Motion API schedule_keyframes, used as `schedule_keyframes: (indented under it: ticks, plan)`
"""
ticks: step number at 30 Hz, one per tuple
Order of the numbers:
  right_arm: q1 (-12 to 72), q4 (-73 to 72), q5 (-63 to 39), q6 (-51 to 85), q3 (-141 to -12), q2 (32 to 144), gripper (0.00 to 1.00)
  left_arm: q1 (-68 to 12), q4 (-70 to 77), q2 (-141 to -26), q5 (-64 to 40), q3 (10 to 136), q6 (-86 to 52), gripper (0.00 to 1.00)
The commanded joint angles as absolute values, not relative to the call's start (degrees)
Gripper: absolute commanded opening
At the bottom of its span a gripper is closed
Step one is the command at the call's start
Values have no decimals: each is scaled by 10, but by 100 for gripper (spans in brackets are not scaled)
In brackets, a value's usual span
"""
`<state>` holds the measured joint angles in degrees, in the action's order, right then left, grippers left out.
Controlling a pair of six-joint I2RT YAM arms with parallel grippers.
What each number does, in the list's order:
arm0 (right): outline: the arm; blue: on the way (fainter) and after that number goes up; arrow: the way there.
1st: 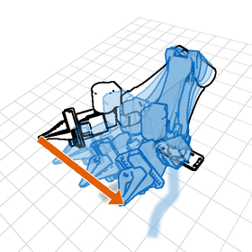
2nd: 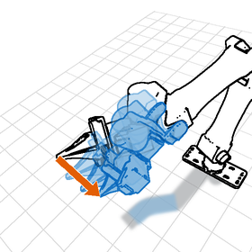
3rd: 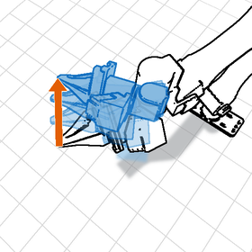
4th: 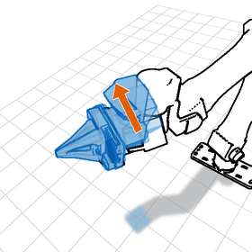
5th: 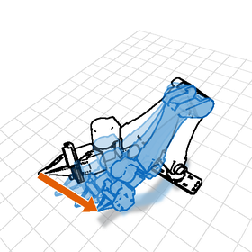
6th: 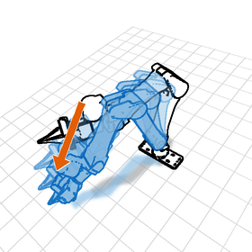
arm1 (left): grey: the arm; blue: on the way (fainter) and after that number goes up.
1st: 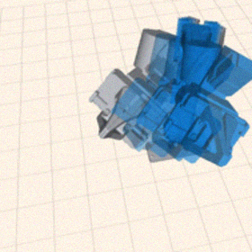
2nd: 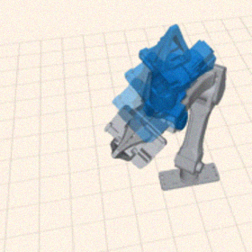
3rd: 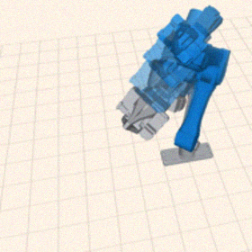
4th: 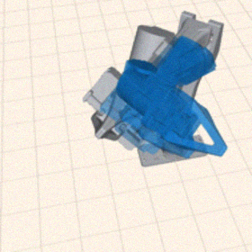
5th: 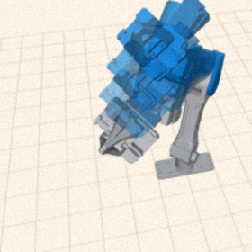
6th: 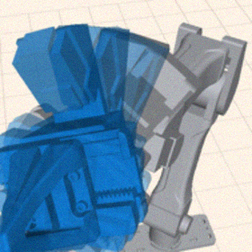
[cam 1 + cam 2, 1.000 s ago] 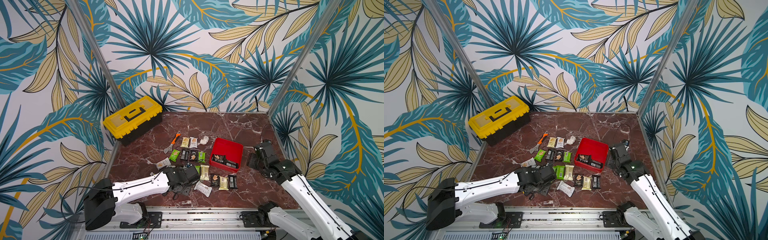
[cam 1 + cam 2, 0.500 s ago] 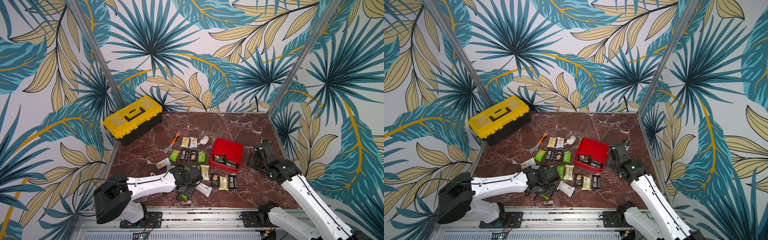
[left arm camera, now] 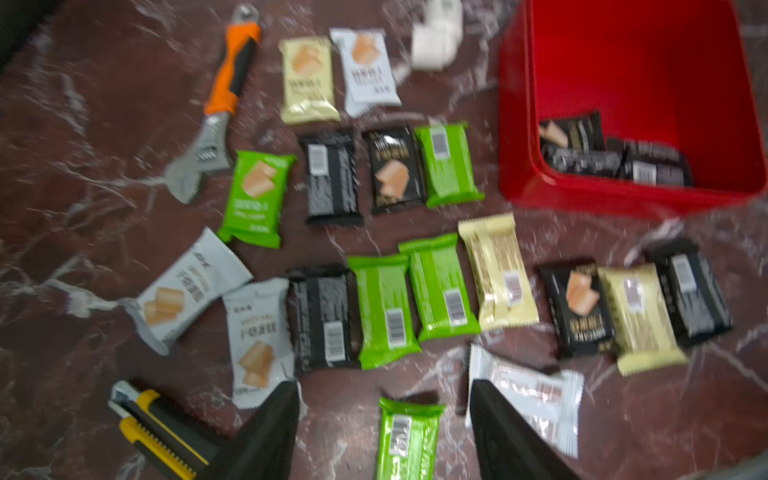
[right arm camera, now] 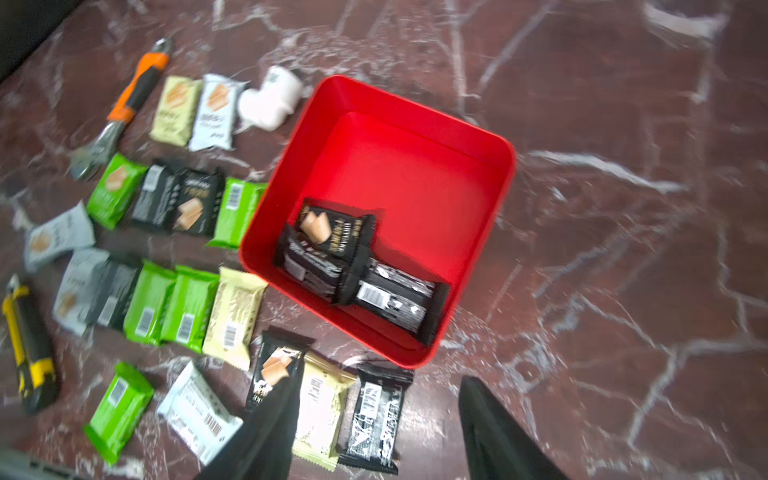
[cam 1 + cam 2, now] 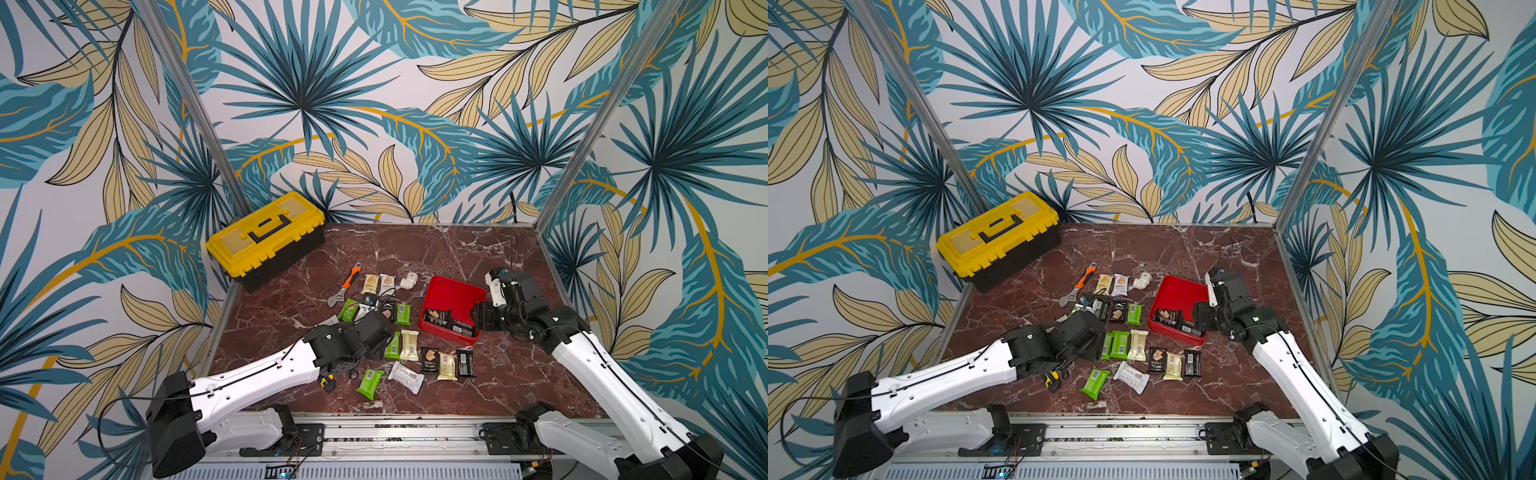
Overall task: Take the cookies out of the storage box
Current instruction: Place the cookie at the center of the board, then pick up the cookie from the storage box.
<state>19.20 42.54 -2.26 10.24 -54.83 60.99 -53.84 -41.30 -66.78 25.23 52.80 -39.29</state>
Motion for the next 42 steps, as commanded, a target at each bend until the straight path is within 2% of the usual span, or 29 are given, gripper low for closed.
schedule_keyframes:
  ticks: [1,8,14,24,29,42]
  plan:
    - [193,397,-108,-41,-557,646,66,-487,-357,-635,315,532,-419,69]
    - [193,398,-95,-180,-599,768,66,-432,-228,-592,331,465,-536,69]
    - [193,397,-100,-198,-650,874,64,-415,-192,-600,350,437,-620,69]
    - [211,398,-118,-226,-693,970,63,-383,-191,-629,347,447,-636,70]
    - [218,404,-153,-229,-700,991,60,-370,-186,-638,340,447,-642,69]
    - [239,416,-132,-230,-720,1040,44,-355,-193,-645,334,450,-644,68]
